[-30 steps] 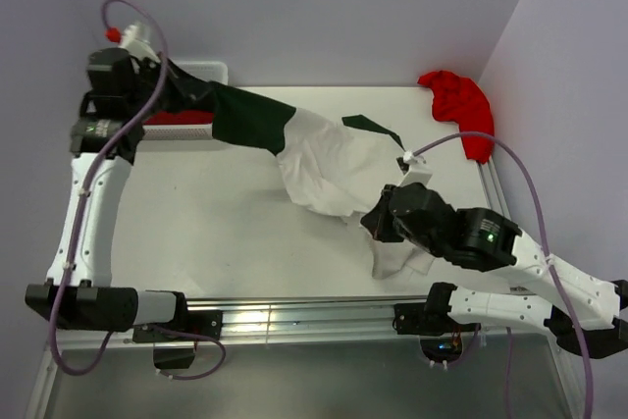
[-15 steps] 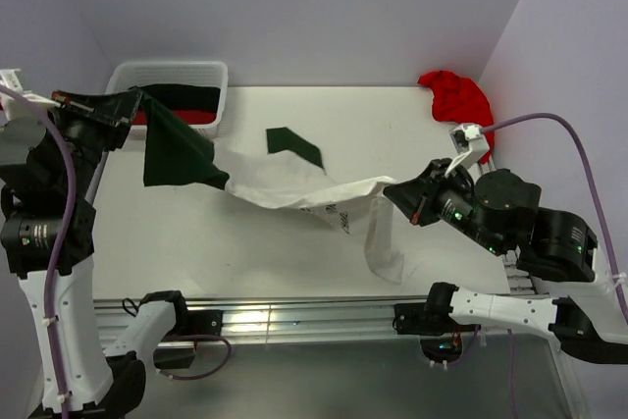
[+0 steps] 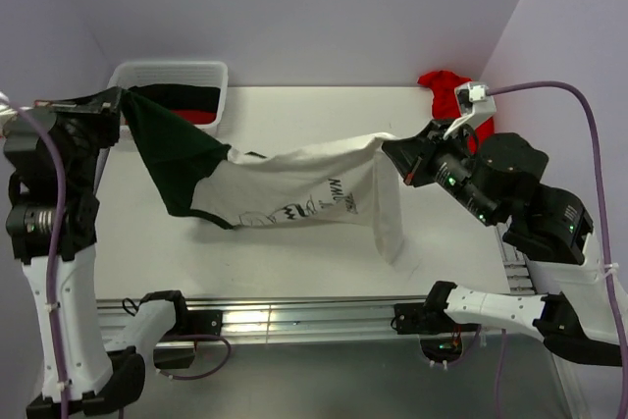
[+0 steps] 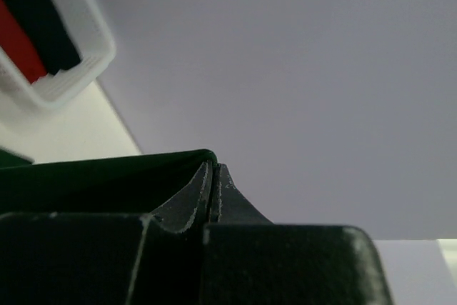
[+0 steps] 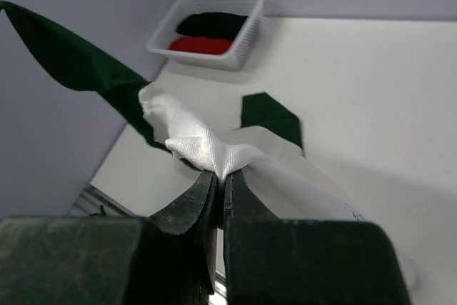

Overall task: Roll the t-shirts
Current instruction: Flatten the tshirt

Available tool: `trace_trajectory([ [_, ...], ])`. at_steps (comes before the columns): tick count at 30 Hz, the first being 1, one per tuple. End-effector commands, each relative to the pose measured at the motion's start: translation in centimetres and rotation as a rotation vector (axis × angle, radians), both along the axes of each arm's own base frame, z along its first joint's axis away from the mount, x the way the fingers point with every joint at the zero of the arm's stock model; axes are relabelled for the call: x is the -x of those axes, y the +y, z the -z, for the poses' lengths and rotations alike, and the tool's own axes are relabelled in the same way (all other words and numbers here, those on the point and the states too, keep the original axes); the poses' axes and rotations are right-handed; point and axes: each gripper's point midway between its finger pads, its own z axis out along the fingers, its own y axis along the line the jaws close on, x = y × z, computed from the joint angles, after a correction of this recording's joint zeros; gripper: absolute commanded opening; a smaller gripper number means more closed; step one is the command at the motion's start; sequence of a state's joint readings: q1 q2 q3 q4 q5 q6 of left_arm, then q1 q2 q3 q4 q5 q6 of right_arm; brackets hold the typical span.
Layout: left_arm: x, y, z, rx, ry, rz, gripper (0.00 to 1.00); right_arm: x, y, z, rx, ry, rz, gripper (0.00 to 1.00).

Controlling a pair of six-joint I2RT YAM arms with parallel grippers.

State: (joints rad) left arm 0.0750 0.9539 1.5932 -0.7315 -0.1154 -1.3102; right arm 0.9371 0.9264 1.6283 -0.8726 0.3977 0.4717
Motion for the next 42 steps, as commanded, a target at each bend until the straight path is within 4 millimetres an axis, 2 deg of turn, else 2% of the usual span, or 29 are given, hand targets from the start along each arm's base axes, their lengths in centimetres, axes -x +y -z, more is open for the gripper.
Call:
trace_trajectory([
  [1,6.6,2.2,-8.7,-0.037,-0.344,-0.151,0.0,2.2,0.1,-7.6,-0.132,-0.233,-0.143,0.0],
  [2,8.7,2.0,-11.0,-0.059,-0.455,-0.15,0.0,2.8,0.2,-8.4,-0.15,-0.262,-0.17,0.0],
  [3,9.0,1.8,-11.1,-0.106,-0.479,-0.143,0.01,3.5,0.3,-9.2,-0.166,-0.293,-0.207,0.0],
  [4,9.8,1.5,-12.0,-0.125,-0.541,-0.133,0.0,4.0,-0.1,-10.8,-0.192,-0.359,-0.22,0.0],
  [5,11.8,0.7,-13.1,-0.145,-0.62,-0.105,0.0,4.5,-0.3,-11.8,-0.21,-0.394,-0.235,0.0],
  [6,12.6,0.4,-14.3,-0.164,-0.709,-0.102,0.0,5.0,-0.5,-12.7,-0.223,-0.428,-0.248,0.0],
  [8,14.0,-0.2,-15.6,-0.187,-0.785,-0.081,0.0,5.5,-1.5,-14.7,-0.242,-0.504,-0.237,0.0],
  [9,15.2,-0.4,-16.9,-0.202,-0.832,-0.081,0.0,5.5,-1.9,-15.3,-0.25,-0.521,-0.224,0.0],
  [11,15.2,-0.6,-17.9,-0.217,-0.844,-0.074,0.0,5.7,-2.6,-16.2,-0.248,-0.538,-0.205,0.0],
  [12,16.4,-1.1,-19.1,-0.243,-0.882,-0.06,0.0,5.8,-2.6,-16.3,-0.245,-0.541,-0.209,0.0],
  [14,17.2,-1.5,-20.2,-0.258,-0.92,-0.049,0.0,6.5,-2.6,-16.4,-0.25,-0.553,-0.246,0.0],
  [16,19.3,-1.8,-21.8,-0.282,-0.983,-0.048,0.0,7.5,-3.1,-16.6,-0.278,-0.565,-0.268,0.0],
  [17,19.4,-1.9,-22.2,-0.288,-0.986,-0.05,0.0,7.7,-3.0,-16.3,-0.282,-0.56,-0.28,0.0],
  [18,20.8,-2.0,-23.1,-0.296,-1.018,-0.054,0.0,7.9,-3.3,-16.1,-0.288,-0.553,-0.277,0.0],
  [21,21.6,-2.1,-24.2,-0.3,-1.046,-0.057,0.0,8.0,-4.1,-14.6,-0.311,-0.476,-0.253,0.0],
  [23,20.3,-2.1,-24.3,-0.307,-1.031,-0.059,0.0,6.5,-2.9,-11.1,-0.238,-0.377,-0.234,0.0],
  [24,19.6,-2.0,-24.3,-0.299,-1.021,-0.054,0.0,5.1,-3.3,-9.6,-0.225,-0.323,-0.152,0.0],
  [25,17.9,-2.1,-24.0,-0.298,-0.995,-0.038,0.0,3.7,-2.5,-6.7,-0.176,-0.264,-0.113,0.0],
  [28,16.2,-2.5,-23.5,-0.296,-0.987,0.001,0.0,2.7,-1.9,-3.8,-0.174,-0.238,-0.084,0.0],
  [31,14.9,-2.3,-23.0,-0.301,-0.979,-0.001,0.0,1.8,-2.2,-3.4,-0.167,-0.244,-0.039,0.0],
  [33,15.1,-2.3,-23.7,-0.328,-0.982,-0.012,0.0,0.8,-1.2,-3.4,-0.118,-0.242,-0.042,0.0],
  [34,14.8,-2.3,-24.0,-0.334,-0.982,-0.015,0.0,0.7,-1.2,-4.7,-0.123,-0.264,-0.049,0.0],
  [35,15.6,-2.4,-24.8,-0.343,-1.004,-0.02,0.0,0.5,-1.0,-5.2,-0.117,-0.274,-0.052,0.0],
  [36,15.6,-2.4,-25.0,-0.344,-1.007,-0.022,0.0,-0.5,-0.3,-5.2,-0.094,-0.267,-0.046,0.0],
  [37,15.2,-2.3,-25.1,-0.342,-0.998,-0.021,0.0,-0.3,0.2,-6.4,-0.104,-0.283,-0.083,0.0],
  [38,15.4,-2.3,-25.3,-0.343,-1.002,-0.026,0.0,-1.2,-0.2,-6.6,-0.099,-0.283,-0.06,0.0],
  [40,15.0,-2.1,-25.1,-0.34,-0.992,-0.034,0.0,-2.6,0.6,-6.7,-0.126,-0.259,-0.095,0.0],
  [42,14.2,-1.8,-24.3,-0.337,-0.973,-0.04,0.0,-4.2,-0.3,-6.4,-0.161,-0.242,-0.109,0.0],
])
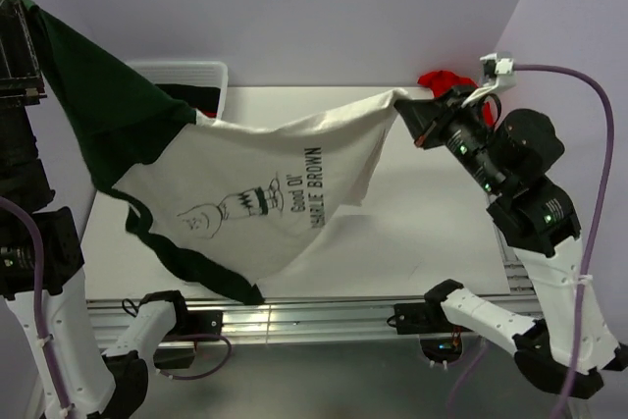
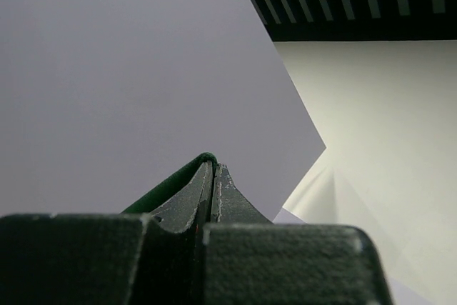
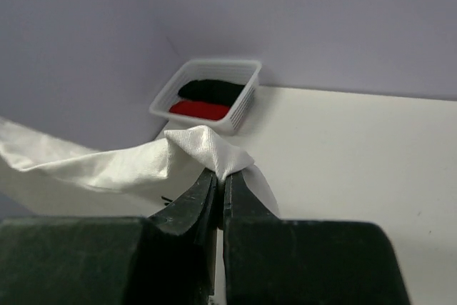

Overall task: Roll the t-shirts
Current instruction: Flatten the tshirt

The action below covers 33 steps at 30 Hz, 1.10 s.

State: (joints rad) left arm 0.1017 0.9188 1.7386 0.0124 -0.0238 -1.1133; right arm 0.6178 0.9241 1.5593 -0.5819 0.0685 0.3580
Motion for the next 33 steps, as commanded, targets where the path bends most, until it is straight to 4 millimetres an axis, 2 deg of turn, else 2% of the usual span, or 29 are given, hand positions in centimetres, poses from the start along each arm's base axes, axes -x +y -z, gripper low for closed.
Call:
trace_trajectory([
  [1,3.0,-0.1,-1.4,-0.02,-0.092,-0.029,0.0,-1.5,-0.4,-2.1,-0.089,-0.056,-0.084,0.0],
  [2,2.3,0.0,-0.7,-0.015,-0.076,-0.026,0.0,-1.7,-0.5,-1.9,-0.092,-0.052,-0.106,0.0],
  [3,2.0,0.2,-0.5,-0.008,-0.073,-0.029,0.0,-3.4,-2.1,-1.6,-0.104,-0.035,-0.048,0.0],
  [6,1.0,0.4,0.1,0.001,-0.067,-0.027,0.0,-4.8,-3.2,-2.3,-0.112,-0.057,-0.025,0.0],
  [9,0.3,0.5,0.0,0.003,-0.073,-0.028,0.0,-5.4,-4.9,-4.5,-0.095,-0.124,0.066,0.0],
  [10,0.0,0.5,-0.1,0.0,-0.073,-0.031,0.0,-4.8,-5.4,-6.0,-0.09,-0.146,0.085,0.0],
  [11,0.3,0.4,-0.4,-0.006,-0.084,-0.032,0.0,-4.9,-5.7,-6.5,-0.077,-0.156,0.104,0.0],
  [14,1.9,-0.6,-1.5,-0.071,-0.136,-0.019,0.0,-2.8,-5.6,-8.9,-0.096,-0.238,0.081,0.0],
  [15,2.3,-0.9,-1.7,-0.081,-0.149,-0.012,0.0,-1.1,-5.6,-9.7,-0.106,-0.284,0.068,0.0],
  [16,3.8,-1.2,-2.1,-0.095,-0.186,-0.01,0.0,-0.7,-5.2,-9.6,-0.101,-0.31,0.04,0.0],
  [17,4.3,-1.7,-2.1,-0.115,-0.197,0.001,0.0,1.0,-5.2,-10.1,-0.092,-0.354,0.025,0.0],
  [19,6.2,-2.2,-2.3,-0.138,-0.234,0.003,0.0,2.2,-4.9,-9.8,-0.072,-0.394,-0.005,0.0],
  [20,6.8,-2.3,-2.3,-0.146,-0.243,0.004,0.0,4.2,-5.0,-10.3,-0.067,-0.439,-0.01,0.0],
  [21,7.4,-2.7,-2.2,-0.161,-0.251,0.011,0.01,5.0,-5.1,-10.3,-0.063,-0.462,-0.012,0.0],
  [22,8.8,-3.0,-2.3,-0.17,-0.277,0.018,0.01,5.3,-5.1,-10.0,-0.059,-0.472,-0.01,0.0],
  [23,9.5,-3.3,-2.2,-0.176,-0.285,0.028,0.01,7.3,-5.3,-10.3,-0.055,-0.514,-0.016,0.0],
  [25,11.4,-3.8,-2.0,-0.204,-0.307,0.014,0.0,8.5,-5.5,-9.9,-0.047,-0.531,-0.008,0.0],
  [26,12.1,-4.1,-2.1,-0.208,-0.317,0.014,0.0,10.0,-5.8,-10.1,-0.05,-0.557,-0.005,0.0],
  [29,14.9,-5.2,-2.4,-0.251,-0.341,-0.059,0.01,11.6,-6.1,-9.5,-0.051,-0.559,0.005,0.0],
  [31,15.4,-5.4,-2.8,-0.255,-0.349,-0.093,0.01,11.8,-6.3,-9.0,-0.056,-0.549,0.017,0.0],
  [33,14.8,-5.1,-3.1,-0.23,-0.35,-0.078,0.01,12.0,-6.7,-8.9,-0.058,-0.544,0.041,0.0],
])
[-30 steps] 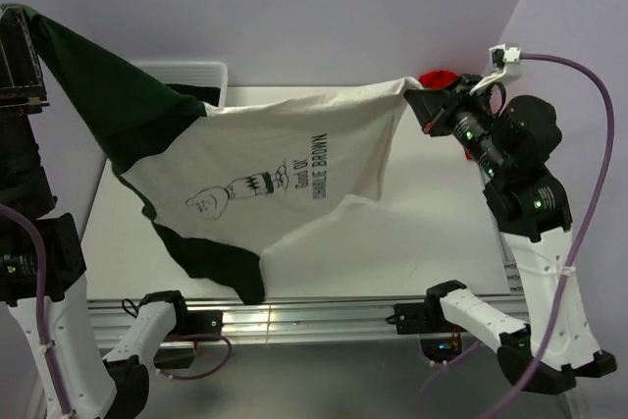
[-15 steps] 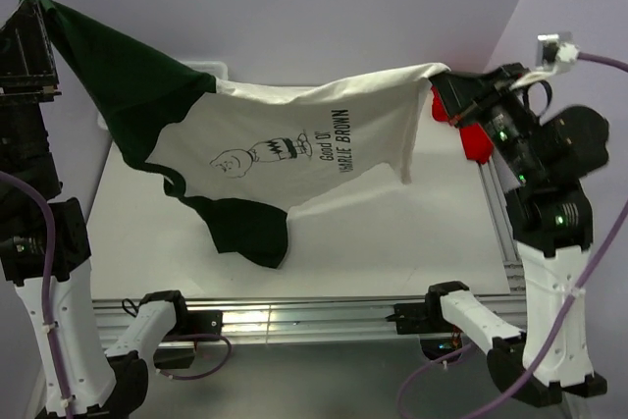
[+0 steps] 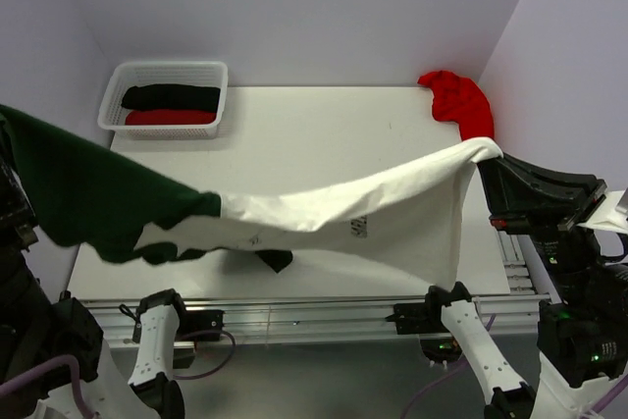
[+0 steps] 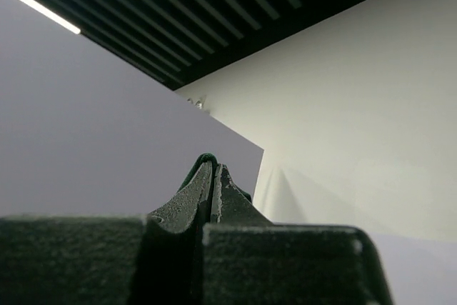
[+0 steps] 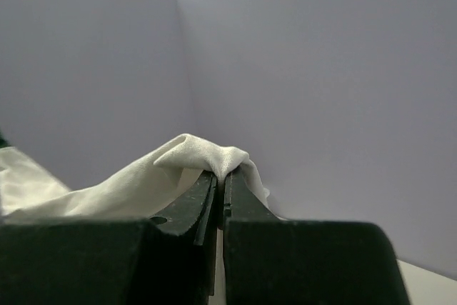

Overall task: Roll the t-shirts
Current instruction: Flatten the tshirt

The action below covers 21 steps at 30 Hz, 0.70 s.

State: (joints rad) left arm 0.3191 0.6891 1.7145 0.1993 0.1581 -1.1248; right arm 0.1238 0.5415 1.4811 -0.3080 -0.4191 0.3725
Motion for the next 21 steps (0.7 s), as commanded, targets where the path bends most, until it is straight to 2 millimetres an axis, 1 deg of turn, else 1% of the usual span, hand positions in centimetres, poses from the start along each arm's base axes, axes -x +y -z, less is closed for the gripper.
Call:
trace_trajectory([
  [1,-1.2,-0.2,-0.6,-0.005,0.008,0.034,0.01,-1.3,-0.4,0.5,0.006,0.026,0.039,0.0],
  [2,-0.7,-0.5,-1.2,-0.015,-0.006,0.05,0.01,-1.0,-0.4,0.3,0.009,0.018,0.04,0.0],
  [3,-1.4,-0.4,-1.7,-0.017,-0.005,0.058,0.01,-0.3,-0.5,-0.4,0.006,-0.006,0.038,0.0],
  [4,-1.1,-0.6,-2.2,-0.023,-0.018,0.066,0.01,0.2,-0.5,-0.8,0.004,-0.022,0.034,0.0],
  [5,0.3,-1.1,-2.9,-0.034,-0.053,0.07,0.01,0.8,-0.5,-1.3,-0.001,-0.041,0.029,0.0],
  [7,1.8,-1.4,-3.8,-0.038,-0.089,0.07,0.01,2.9,-0.4,-2.7,-0.007,-0.118,0.01,0.0],
  [8,2.3,-1.6,-3.9,-0.041,-0.101,0.07,0.01,3.7,-0.4,-3.2,-0.011,-0.144,0.004,0.0],
  [9,3.1,-1.8,-4.1,-0.045,-0.117,0.067,0.01,5.0,-0.6,-4.1,-0.015,-0.187,0.005,0.0],
  [10,3.6,-2.0,-4.0,-0.048,-0.121,0.065,0.01,5.9,-0.7,-4.6,-0.019,-0.21,0.006,0.0],
  [12,4.3,-2.2,-3.9,-0.048,-0.127,0.058,0.01,8.4,-1.2,-5.6,-0.024,-0.276,0.018,0.0],
  [13,5.2,-2.4,-3.7,-0.05,-0.137,0.054,0.01,9.3,-1.3,-5.9,-0.025,-0.299,0.023,0.0],
  [14,5.3,-2.5,-3.5,-0.05,-0.132,0.055,0.01,10.8,-1.6,-6.2,-0.031,-0.333,0.028,0.0],
  [15,6.0,-2.8,-3.3,-0.055,-0.136,0.056,0.01,11.6,-1.8,-6.3,-0.033,-0.35,0.035,0.0],
  [17,6.4,-3.0,-3.2,-0.057,-0.139,0.064,0.01,13.0,-2.1,-6.3,-0.041,-0.372,0.043,0.0],
  [18,6.5,-3.1,-3.3,-0.058,-0.143,0.067,0.01,13.5,-2.3,-6.4,-0.046,-0.382,0.051,0.0],
  [19,6.4,-3.0,-3.4,-0.051,-0.144,0.074,0.01,13.4,-2.4,-6.2,-0.048,-0.37,0.057,0.0],
  [20,6.1,-2.9,-3.4,-0.047,-0.14,0.078,0.01,13.2,-2.5,-6.1,-0.052,-0.36,0.065,0.0],
  [21,5.1,-2.5,-3.5,-0.039,-0.127,0.081,0.01,12.0,-2.7,-5.7,-0.056,-0.322,0.079,0.0],
])
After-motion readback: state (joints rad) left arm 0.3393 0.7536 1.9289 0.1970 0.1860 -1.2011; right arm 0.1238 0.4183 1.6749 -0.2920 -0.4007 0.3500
